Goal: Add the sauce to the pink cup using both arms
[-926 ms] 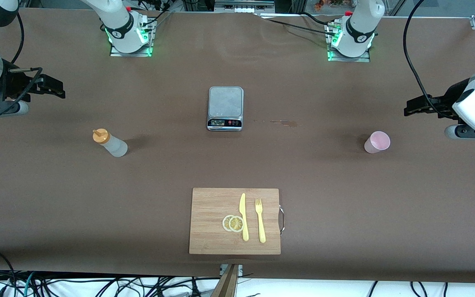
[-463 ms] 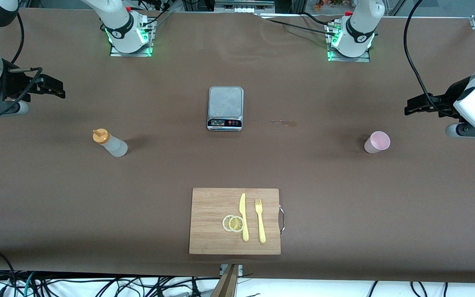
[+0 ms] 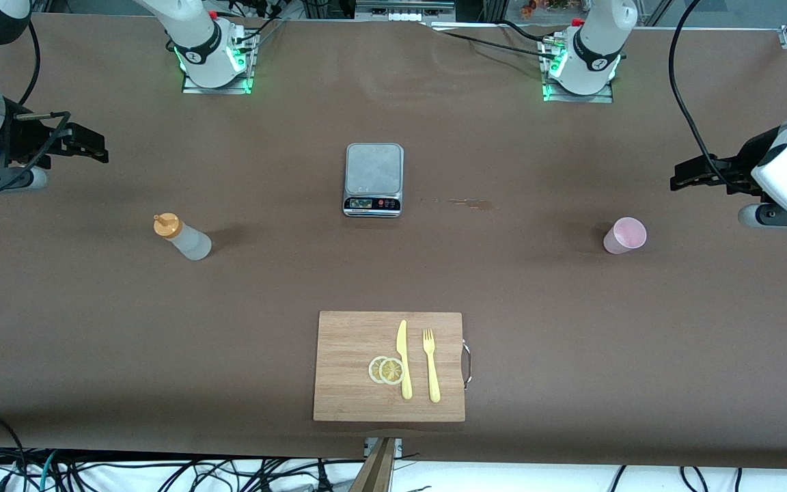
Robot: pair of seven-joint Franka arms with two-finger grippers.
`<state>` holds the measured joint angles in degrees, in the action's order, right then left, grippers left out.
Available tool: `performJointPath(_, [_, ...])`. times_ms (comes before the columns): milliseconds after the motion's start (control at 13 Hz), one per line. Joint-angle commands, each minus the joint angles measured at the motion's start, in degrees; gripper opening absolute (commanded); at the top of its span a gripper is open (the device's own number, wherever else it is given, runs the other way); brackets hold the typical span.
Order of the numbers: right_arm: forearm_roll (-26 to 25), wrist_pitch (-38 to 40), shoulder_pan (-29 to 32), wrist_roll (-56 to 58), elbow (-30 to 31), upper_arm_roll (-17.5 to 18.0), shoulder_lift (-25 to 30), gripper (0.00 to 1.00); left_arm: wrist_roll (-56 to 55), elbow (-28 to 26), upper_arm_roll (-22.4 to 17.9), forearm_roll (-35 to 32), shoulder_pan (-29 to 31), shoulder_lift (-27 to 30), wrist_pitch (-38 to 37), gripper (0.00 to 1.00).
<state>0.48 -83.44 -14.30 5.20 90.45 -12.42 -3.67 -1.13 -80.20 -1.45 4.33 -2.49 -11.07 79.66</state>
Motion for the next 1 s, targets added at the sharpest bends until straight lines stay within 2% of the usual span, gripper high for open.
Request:
performJointPath(0, [1.02, 0.91, 0.32, -0.19, -0.27, 0.03, -0.02, 1.00, -0.54, -0.22, 0.05, -1.34, -0.50, 0.96, -0.74, 1.00])
performJointPath(926, [1.02, 1.00, 0.50, 0.51, -0.18, 0.03, -0.02, 1.00, -0.36, -0.13, 0.05, -1.16, -0.50, 0.96, -0.74, 1.00])
